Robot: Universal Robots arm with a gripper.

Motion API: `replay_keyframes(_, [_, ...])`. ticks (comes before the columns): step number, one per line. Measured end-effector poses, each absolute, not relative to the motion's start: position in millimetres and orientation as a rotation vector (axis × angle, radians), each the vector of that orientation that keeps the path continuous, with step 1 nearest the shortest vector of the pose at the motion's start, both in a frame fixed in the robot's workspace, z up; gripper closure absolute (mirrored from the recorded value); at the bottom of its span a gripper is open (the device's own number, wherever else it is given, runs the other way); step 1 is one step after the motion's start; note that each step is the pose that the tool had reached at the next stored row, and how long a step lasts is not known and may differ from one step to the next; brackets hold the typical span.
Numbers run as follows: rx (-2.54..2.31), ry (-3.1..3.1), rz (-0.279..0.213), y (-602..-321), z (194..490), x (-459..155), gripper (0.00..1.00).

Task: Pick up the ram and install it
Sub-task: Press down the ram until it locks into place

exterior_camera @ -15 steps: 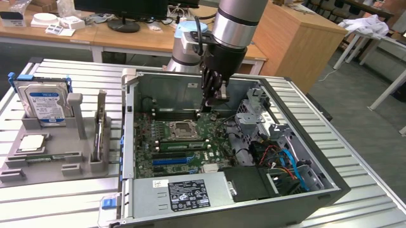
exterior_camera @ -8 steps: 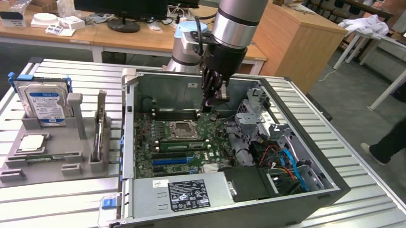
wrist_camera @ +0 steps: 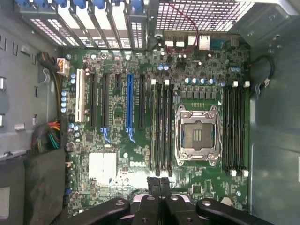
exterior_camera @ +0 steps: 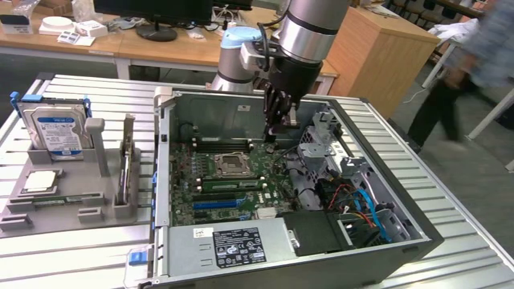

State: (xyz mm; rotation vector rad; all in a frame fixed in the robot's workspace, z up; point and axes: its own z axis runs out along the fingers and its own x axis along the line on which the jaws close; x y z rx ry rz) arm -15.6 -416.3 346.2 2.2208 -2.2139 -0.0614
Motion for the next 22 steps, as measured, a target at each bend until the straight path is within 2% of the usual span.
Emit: replay_keyframes(22, [2.221, -2.214, -0.061, -416.3, 320.1, -15.4, 0.89])
